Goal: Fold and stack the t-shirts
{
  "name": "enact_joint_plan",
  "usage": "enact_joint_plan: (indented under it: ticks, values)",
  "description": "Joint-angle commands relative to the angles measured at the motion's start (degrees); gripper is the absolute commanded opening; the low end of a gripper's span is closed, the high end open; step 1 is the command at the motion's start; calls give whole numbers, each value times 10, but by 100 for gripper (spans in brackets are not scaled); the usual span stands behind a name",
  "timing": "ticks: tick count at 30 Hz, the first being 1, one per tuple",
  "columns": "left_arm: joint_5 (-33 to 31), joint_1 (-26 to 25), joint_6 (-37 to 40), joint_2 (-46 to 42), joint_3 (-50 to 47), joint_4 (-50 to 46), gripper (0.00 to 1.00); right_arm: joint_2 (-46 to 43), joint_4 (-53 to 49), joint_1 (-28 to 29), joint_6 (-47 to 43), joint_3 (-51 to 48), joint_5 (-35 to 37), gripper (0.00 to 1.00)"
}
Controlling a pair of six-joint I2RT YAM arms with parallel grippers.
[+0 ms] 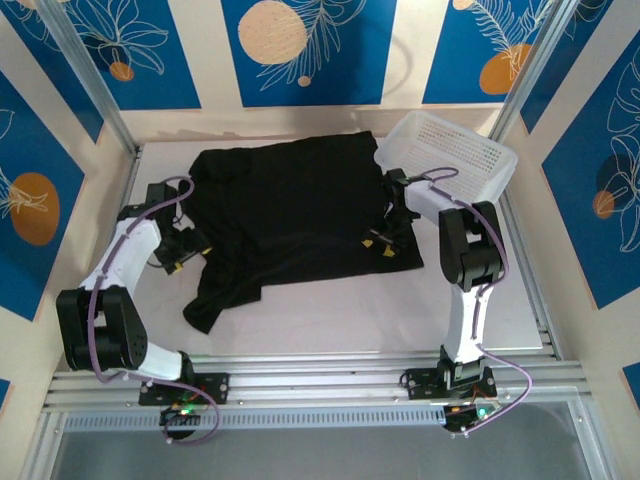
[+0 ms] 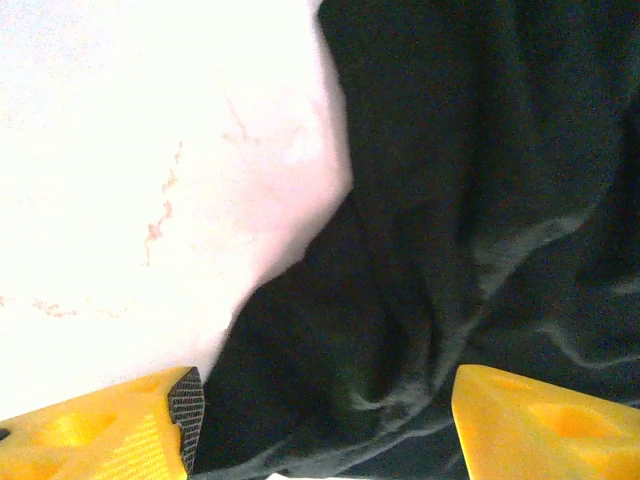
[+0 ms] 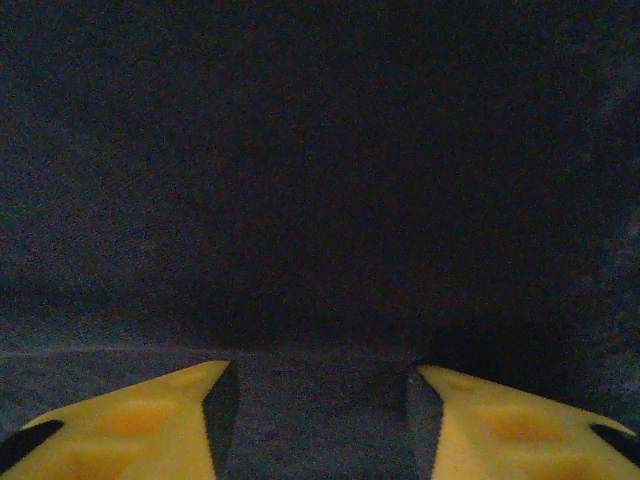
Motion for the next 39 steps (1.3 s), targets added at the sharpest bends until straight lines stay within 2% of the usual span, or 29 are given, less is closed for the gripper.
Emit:
enact_joint_plan:
  ticks: [1, 9, 15, 26, 30, 35, 36, 39]
  values:
    - [19, -1, 28, 0, -24, 20, 69, -58, -26, 11, -35, 4, 26, 55]
    - [29, -45, 31, 53, -48, 104, 68, -118, 2, 16, -21, -50, 5, 56]
    - [3, -53, 20, 95, -41, 154, 61, -102, 19, -5, -16, -77, 2, 57]
    - [-28, -53, 27, 162, -17, 222, 45, -41, -11, -9, -13, -43, 40, 57]
    - [-38, -52, 32, 186, 5, 228, 31, -31, -25, -9, -13, -42, 54, 57]
    - [-77, -51, 45, 184, 40, 205, 3, -11, -48, -10, -18, -37, 79, 56]
    - [-89, -51, 47, 177, 44, 199, 0, -8, -52, -10, -18, -35, 84, 55]
    - [-131, -51, 53, 146, 57, 179, 0, 4, -65, -8, -24, -27, 101, 53]
